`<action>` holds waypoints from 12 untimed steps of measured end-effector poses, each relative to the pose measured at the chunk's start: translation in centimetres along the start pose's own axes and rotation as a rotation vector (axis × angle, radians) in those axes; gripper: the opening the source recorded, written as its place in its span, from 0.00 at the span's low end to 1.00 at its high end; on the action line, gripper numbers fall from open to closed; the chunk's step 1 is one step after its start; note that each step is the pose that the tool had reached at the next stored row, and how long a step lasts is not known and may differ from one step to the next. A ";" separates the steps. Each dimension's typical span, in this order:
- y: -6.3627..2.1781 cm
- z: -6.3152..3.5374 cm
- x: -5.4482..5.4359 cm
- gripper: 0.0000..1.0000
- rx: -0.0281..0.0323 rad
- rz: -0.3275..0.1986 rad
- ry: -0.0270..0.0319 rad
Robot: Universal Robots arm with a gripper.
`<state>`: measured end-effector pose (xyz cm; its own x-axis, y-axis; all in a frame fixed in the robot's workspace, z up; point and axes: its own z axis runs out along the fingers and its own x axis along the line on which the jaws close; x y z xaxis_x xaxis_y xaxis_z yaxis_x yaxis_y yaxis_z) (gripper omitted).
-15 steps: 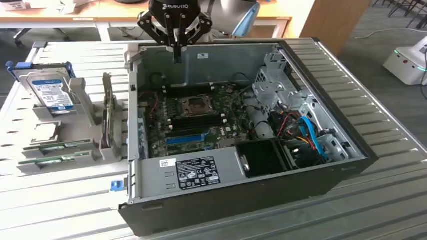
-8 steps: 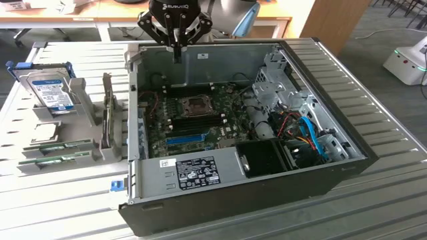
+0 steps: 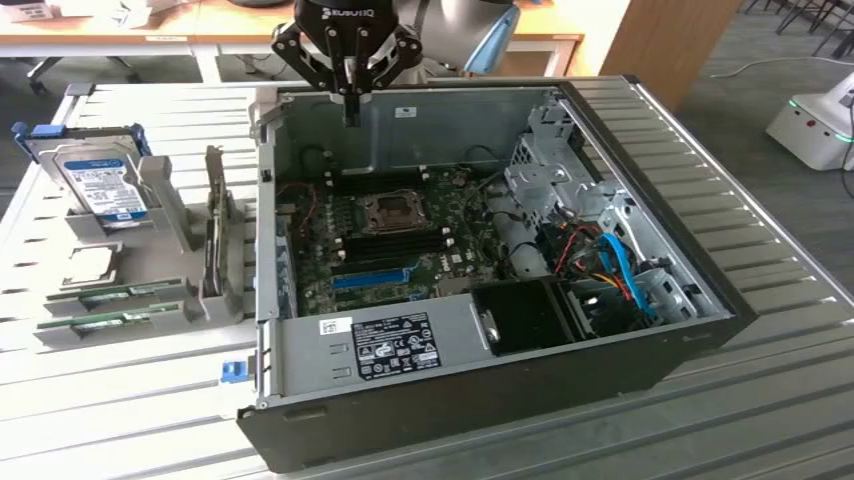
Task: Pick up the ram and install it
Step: 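Reach for the ram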
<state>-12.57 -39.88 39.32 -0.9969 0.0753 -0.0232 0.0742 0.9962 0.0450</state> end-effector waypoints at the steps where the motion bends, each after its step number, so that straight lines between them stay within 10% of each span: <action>1: -0.01 0.00 0.1 0.11 -0.0001 0.000 0.0000; 12: -0.13 0.03 1.7 0.11 -0.0001 0.000 -0.0001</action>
<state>-14.29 -39.88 39.24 -0.9969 0.0753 -0.0233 0.0742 0.9962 0.0451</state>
